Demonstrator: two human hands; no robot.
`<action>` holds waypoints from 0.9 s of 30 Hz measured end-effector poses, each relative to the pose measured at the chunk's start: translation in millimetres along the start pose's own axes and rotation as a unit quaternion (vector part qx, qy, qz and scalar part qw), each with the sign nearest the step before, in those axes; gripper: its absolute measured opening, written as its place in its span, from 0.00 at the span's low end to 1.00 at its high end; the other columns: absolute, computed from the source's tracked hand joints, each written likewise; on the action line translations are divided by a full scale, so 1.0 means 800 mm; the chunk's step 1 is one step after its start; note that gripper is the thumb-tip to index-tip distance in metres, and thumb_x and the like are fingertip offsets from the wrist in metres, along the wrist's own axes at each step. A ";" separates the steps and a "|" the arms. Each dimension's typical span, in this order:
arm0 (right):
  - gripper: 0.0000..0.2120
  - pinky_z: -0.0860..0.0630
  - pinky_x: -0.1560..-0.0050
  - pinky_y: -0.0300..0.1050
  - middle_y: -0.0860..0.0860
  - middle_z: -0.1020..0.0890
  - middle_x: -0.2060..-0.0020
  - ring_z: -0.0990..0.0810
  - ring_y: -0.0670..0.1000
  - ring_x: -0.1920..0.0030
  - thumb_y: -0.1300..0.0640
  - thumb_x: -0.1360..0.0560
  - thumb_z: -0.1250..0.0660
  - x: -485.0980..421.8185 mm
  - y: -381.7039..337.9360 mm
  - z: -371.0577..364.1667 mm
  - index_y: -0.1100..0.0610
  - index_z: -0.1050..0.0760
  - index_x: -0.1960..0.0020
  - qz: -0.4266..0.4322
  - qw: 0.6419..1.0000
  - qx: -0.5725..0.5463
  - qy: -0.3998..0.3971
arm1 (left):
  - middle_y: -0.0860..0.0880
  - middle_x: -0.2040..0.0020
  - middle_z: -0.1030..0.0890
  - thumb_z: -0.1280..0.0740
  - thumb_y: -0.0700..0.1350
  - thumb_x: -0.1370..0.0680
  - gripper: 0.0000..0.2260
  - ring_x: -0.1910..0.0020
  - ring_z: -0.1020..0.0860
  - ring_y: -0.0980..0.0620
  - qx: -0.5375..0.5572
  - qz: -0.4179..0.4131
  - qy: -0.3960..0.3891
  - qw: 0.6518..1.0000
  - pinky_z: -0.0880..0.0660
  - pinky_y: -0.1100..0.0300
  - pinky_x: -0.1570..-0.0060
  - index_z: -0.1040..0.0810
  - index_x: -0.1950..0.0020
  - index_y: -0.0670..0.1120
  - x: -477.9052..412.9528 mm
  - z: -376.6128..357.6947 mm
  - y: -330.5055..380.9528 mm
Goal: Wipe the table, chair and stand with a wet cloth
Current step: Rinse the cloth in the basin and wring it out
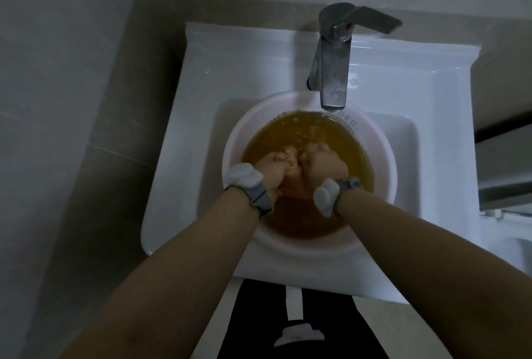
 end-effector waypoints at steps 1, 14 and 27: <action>0.17 0.29 0.49 0.53 0.57 0.31 0.37 0.30 0.60 0.41 0.50 0.23 0.41 -0.003 0.007 -0.005 0.53 0.32 0.36 -0.005 0.999 0.039 -0.008 | 0.44 0.55 0.25 0.40 0.36 0.22 0.11 0.52 0.25 0.45 -0.057 -0.024 -0.015 0.998 0.26 0.56 0.44 0.27 0.61 0.48 0.007 0.001 0.007; 0.07 0.26 0.48 0.54 0.48 0.22 0.58 0.24 0.55 0.51 0.53 0.26 0.35 0.003 -0.002 0.004 0.48 0.29 0.63 0.141 0.981 -0.119 -0.061 | 0.43 0.37 0.25 0.37 0.42 0.22 0.17 0.38 0.27 0.44 -0.363 -0.164 -0.016 0.917 0.31 0.59 0.43 0.30 0.34 0.41 0.006 0.017 0.015; 0.12 0.31 0.50 0.42 0.50 0.22 0.49 0.24 0.52 0.51 0.53 0.25 0.35 0.013 0.042 0.040 0.50 0.29 0.42 0.111 0.987 -0.120 -0.013 | 0.44 0.59 0.24 0.40 0.41 0.23 0.05 0.60 0.27 0.46 -0.332 -0.267 0.088 0.900 0.31 0.56 0.60 0.26 0.52 0.40 0.020 0.046 0.049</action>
Point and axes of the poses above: each hand's wrist, its own x-axis away from the middle knuckle, its own z-axis out of the back of the hand, y = z × x, the point moved 6 cm from there along -x, towards the middle knuckle
